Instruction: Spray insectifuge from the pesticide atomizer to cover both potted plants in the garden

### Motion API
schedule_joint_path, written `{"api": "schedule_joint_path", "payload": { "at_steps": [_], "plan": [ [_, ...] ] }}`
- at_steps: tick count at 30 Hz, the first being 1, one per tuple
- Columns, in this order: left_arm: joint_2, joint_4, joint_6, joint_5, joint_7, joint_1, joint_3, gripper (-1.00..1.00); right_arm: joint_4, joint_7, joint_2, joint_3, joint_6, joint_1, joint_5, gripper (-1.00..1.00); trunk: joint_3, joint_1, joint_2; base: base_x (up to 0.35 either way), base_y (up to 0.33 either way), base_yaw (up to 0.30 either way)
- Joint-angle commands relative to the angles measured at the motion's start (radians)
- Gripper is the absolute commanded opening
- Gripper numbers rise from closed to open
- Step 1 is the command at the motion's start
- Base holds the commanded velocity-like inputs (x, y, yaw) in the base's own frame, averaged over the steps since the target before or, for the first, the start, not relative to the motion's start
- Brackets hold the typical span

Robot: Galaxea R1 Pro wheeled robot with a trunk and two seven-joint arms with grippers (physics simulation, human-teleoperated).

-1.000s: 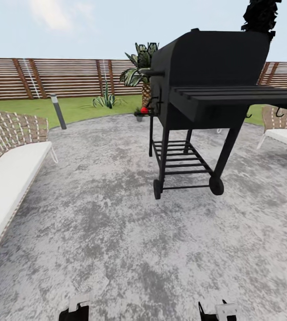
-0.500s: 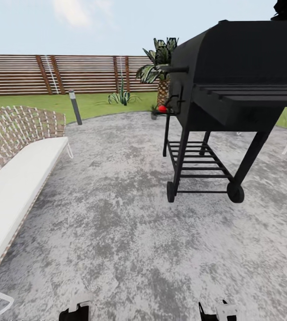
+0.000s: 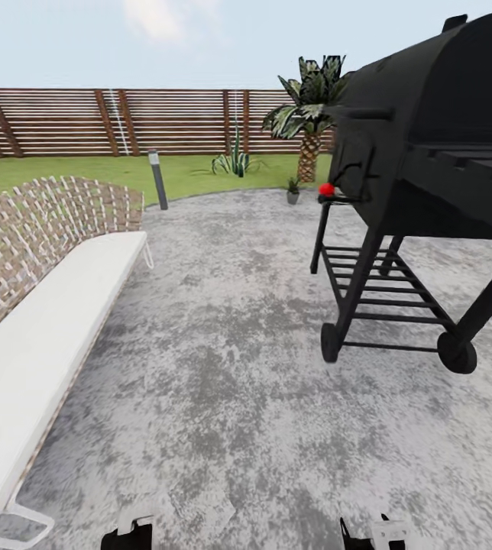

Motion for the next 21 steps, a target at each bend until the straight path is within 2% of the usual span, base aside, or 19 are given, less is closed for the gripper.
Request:
{"api": "schedule_joint_path", "payload": {
  "at_steps": [1,15,21],
  "plan": [
    [0.0,0.001,-0.003,0.008,0.002,-0.001,-0.007,-1.0,0.0,-0.006,0.0,0.009,-0.002,0.0,-0.004,1.0,-0.001,0.0,0.0,0.295,0.151,0.02],
    [0.0,0.001,-0.003,0.009,0.001,-0.001,-0.006,-1.0,0.001,-0.006,0.0,0.009,-0.002,0.0,-0.002,1.0,-0.001,0.0,0.0,0.329,0.026,0.001],
    [0.0,0.001,-0.003,0.009,0.001,-0.001,-0.006,-1.0,0.001,-0.006,0.0,0.01,-0.002,0.0,-0.002,1.0,-0.001,0.0,0.0,0.304,0.18,0.0]
  ]
}}
